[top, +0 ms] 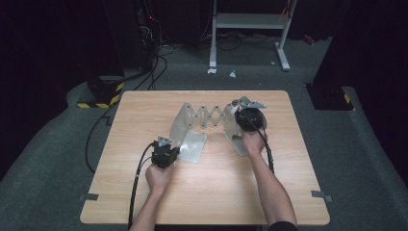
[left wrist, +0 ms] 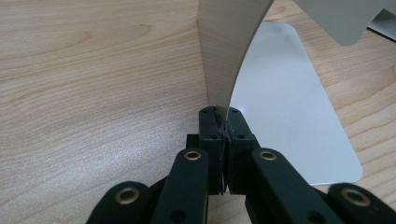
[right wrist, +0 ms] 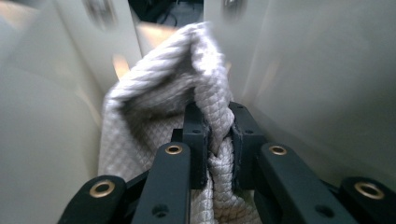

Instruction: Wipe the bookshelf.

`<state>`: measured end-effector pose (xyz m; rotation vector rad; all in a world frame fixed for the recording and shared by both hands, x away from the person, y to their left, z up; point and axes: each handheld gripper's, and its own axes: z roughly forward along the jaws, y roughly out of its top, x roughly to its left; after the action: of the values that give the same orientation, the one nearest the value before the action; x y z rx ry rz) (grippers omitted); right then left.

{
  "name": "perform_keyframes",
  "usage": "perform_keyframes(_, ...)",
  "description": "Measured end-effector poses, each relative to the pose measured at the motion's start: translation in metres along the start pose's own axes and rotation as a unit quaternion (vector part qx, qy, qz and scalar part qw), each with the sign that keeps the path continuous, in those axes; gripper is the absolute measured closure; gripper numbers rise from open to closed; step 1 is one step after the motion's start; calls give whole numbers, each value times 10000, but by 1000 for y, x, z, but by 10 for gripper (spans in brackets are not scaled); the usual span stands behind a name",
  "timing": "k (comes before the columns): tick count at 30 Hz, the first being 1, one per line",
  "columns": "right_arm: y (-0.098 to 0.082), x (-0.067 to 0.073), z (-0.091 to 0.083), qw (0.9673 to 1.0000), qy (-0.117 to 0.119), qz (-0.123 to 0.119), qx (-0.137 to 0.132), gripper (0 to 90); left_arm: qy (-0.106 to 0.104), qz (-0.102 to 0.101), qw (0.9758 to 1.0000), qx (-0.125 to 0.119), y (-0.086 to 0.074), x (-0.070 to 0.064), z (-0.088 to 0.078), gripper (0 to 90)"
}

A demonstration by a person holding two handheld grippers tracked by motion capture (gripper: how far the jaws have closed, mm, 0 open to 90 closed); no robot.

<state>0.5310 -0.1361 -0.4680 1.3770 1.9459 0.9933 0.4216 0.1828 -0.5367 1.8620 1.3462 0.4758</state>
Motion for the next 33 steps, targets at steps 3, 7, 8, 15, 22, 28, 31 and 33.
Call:
perform_keyframes(3, -19, 0, 9, 9997, 45, 18, 244, 796, -4, -7, 10000, -5, 0, 0, 0, 877)
perform_keyframes(7, -42, -1, 2, 9992, 230, -39, 312, 796, -10, -2, 10000, -4, 0, 0, 0, 876)
perform_keyframes(8, -45, -2, -2, 9992, 248, -87, 307, 796, -8, -5, 10000, -2, 0, 0, 0, 877)
perform_keyframes(15, -77, -22, -57, 9988, 449, -155, 84, 794, -10, -3, 10000, -2, 0, 0, 0, 876)
perform_keyframes(22, -108, -78, -95, 9993, 19, 355, 101, 792, -3, -23, 10000, -9, 0, 0, 0, 876)
perform_keyframes(28, -104, -104, -77, 9965, -254, 766, 202, 790, 3, -21, 10000, -6, 0, 0, 0, 877)
perform_keyframes(31, -99, -101, -62, 9965, -135, 802, 192, 790, 5, -20, 10000, -1, 0, 0, 0, 877)
perform_keyframes(33, -97, -94, -54, 9971, -36, 749, 150, 790, 10, -19, 10000, -3, 0, 0, 0, 877)
